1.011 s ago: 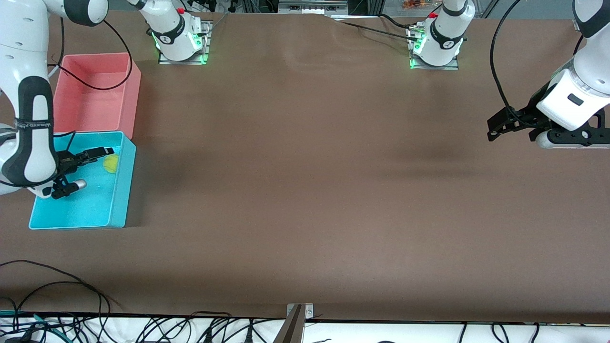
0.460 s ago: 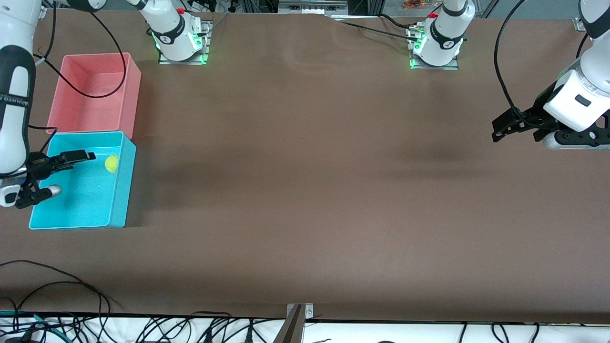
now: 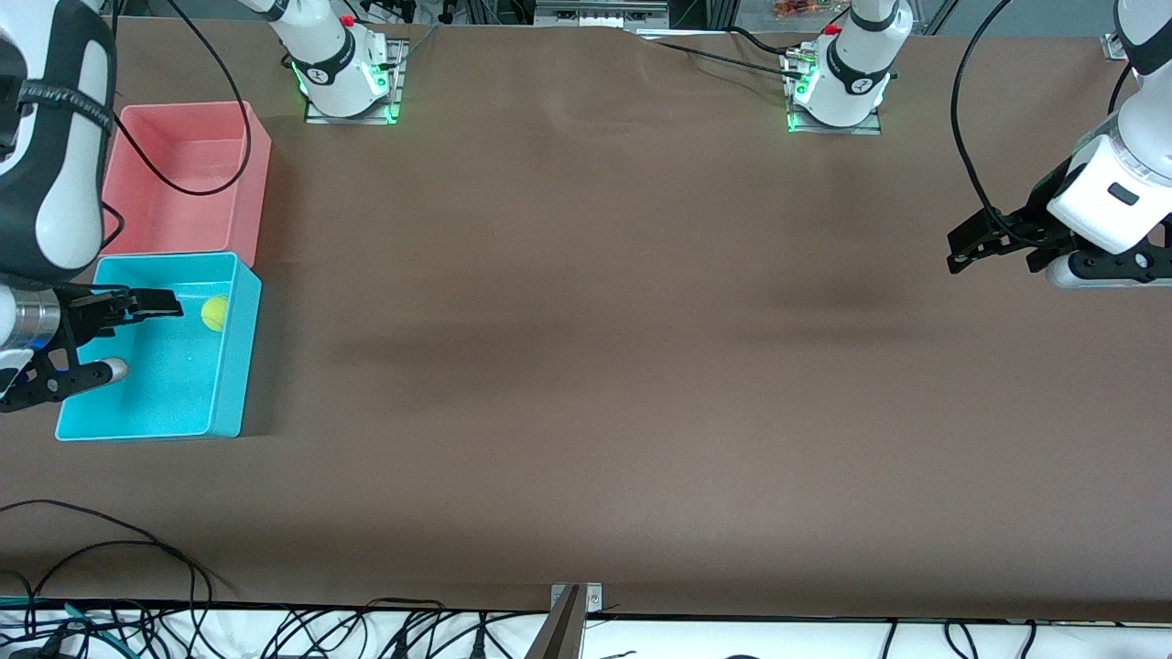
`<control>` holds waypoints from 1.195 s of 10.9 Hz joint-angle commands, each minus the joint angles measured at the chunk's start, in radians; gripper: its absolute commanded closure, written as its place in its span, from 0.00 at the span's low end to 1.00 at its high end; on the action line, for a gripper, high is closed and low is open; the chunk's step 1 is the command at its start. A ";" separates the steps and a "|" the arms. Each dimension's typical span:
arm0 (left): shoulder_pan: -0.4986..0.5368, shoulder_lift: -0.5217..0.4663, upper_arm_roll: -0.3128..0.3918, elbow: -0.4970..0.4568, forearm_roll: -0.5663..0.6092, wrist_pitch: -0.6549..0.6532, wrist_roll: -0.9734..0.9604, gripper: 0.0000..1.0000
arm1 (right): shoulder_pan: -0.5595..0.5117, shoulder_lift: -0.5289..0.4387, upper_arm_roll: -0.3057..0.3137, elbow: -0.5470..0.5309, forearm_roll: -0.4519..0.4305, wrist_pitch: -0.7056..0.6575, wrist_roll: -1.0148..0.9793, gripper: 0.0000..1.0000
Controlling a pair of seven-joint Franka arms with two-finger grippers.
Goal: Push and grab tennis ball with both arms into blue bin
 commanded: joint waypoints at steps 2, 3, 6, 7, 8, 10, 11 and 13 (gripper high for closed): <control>0.005 0.003 -0.002 0.018 -0.009 -0.009 -0.006 0.00 | 0.028 -0.037 0.008 0.049 -0.019 -0.003 0.091 0.00; 0.005 0.002 -0.002 0.018 -0.010 -0.009 -0.006 0.00 | 0.031 -0.046 0.007 0.048 -0.015 0.001 0.090 0.00; 0.009 -0.003 0.001 0.018 -0.014 -0.011 0.001 0.00 | 0.051 -0.061 -0.012 0.051 -0.077 -0.005 0.111 0.00; 0.009 -0.001 -0.001 0.018 -0.015 -0.011 0.000 0.00 | 0.051 -0.078 -0.028 0.049 -0.067 -0.009 0.115 0.00; 0.008 0.000 -0.001 0.018 -0.018 -0.011 -0.003 0.00 | 0.049 -0.080 -0.027 0.049 -0.062 -0.012 0.121 0.00; 0.009 -0.001 -0.001 0.018 -0.018 -0.011 0.006 0.00 | 0.049 -0.082 -0.021 0.051 -0.062 -0.008 0.234 0.00; 0.009 -0.001 0.001 0.018 -0.018 -0.011 0.006 0.00 | 0.051 -0.082 -0.012 0.045 -0.062 -0.002 0.265 0.00; 0.009 0.000 0.001 0.018 -0.018 -0.011 0.006 0.00 | 0.019 -0.130 0.084 -0.009 -0.067 0.020 0.336 0.00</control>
